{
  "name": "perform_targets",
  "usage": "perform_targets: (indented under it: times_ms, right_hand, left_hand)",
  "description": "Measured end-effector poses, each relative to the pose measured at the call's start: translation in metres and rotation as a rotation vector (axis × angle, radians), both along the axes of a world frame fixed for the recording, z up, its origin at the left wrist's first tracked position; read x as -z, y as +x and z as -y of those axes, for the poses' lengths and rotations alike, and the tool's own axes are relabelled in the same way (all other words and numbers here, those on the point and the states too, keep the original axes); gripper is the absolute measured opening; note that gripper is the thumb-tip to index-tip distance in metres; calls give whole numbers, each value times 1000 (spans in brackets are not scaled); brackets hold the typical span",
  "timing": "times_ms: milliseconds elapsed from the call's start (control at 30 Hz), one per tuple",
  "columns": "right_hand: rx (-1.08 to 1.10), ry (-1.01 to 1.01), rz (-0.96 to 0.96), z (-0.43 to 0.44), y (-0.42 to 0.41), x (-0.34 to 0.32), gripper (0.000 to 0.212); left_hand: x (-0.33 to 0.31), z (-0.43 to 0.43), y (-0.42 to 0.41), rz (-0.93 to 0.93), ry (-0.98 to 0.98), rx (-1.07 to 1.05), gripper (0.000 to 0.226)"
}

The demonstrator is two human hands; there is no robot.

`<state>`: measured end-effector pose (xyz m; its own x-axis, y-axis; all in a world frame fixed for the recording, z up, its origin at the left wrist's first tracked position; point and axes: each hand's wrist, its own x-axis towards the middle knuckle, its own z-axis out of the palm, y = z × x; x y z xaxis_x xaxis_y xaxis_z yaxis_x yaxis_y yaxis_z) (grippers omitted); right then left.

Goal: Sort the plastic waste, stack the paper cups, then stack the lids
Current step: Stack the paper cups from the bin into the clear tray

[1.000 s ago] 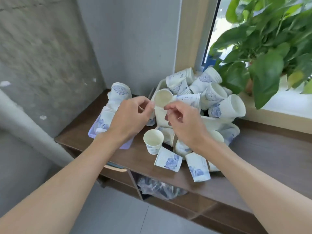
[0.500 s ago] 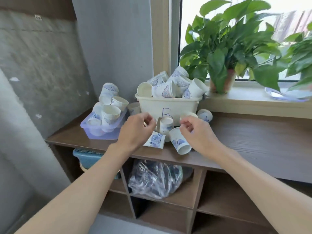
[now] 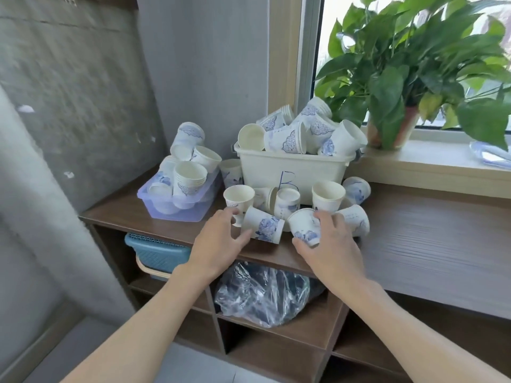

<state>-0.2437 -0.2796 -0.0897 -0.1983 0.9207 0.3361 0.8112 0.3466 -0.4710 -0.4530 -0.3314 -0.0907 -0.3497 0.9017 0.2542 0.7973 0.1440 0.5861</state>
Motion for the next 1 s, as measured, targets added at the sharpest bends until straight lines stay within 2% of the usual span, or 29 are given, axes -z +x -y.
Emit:
perform_targets:
  times_ms: [133, 400, 600, 767, 1000]
  right_hand:
    - [15, 21, 1, 2, -4, 10, 56]
    - [-3, 1, -257, 11, 1, 17, 51]
    - [-89, 12, -438, 21, 16, 10, 56]
    - [-243, -75, -556, 27, 27, 4, 65]
    - [-328, -91, -694, 23, 24, 2, 67]
  left_hand:
    - [5, -3, 3, 34, 51, 6, 18]
    - [-15, 5, 15, 121, 265, 82, 3]
    - [-43, 3, 21, 151, 350, 147, 9]
    - [-67, 0, 35, 195, 404, 188, 14]
    - [-79, 1, 52, 186, 318, 312, 14]
